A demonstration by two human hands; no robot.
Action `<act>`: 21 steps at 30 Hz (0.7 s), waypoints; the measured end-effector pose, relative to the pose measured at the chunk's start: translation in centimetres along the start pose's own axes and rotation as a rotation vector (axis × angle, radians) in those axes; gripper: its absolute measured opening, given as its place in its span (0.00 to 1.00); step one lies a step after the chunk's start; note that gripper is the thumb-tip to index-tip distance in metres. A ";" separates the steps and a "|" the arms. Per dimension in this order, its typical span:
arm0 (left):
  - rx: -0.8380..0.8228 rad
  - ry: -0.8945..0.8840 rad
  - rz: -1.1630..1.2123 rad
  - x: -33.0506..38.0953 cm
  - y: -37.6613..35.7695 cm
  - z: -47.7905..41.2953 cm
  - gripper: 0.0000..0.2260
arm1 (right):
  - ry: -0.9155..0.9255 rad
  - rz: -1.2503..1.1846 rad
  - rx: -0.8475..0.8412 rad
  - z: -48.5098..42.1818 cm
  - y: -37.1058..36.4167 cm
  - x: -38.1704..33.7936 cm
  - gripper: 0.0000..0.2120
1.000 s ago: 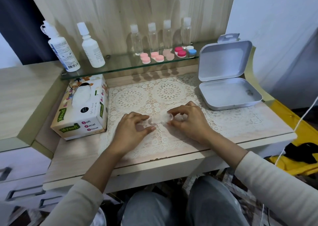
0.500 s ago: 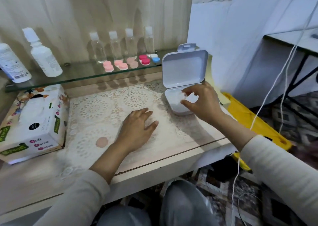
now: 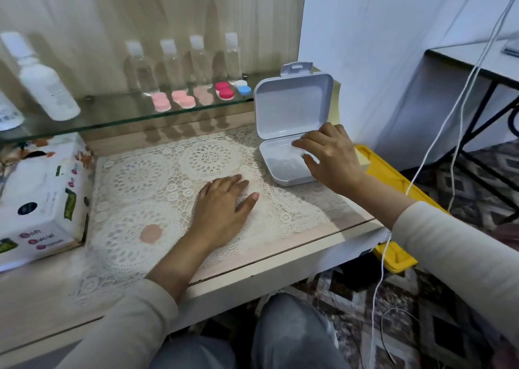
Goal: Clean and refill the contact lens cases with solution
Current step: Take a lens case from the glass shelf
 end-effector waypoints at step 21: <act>0.015 -0.014 0.016 -0.2 -0.2 0.1 0.30 | 0.047 -0.004 0.095 0.8 0.0 0.2 0.13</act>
Point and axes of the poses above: each hand's wrist, its own z-axis away from the middle knuckle, its own y-axis out of the back of the hand, x = y × z, the point moved 9 cm from there along -z, towards the middle knuckle, and after that the axes turned 6 degrees about -y, right-handed, at the moved point
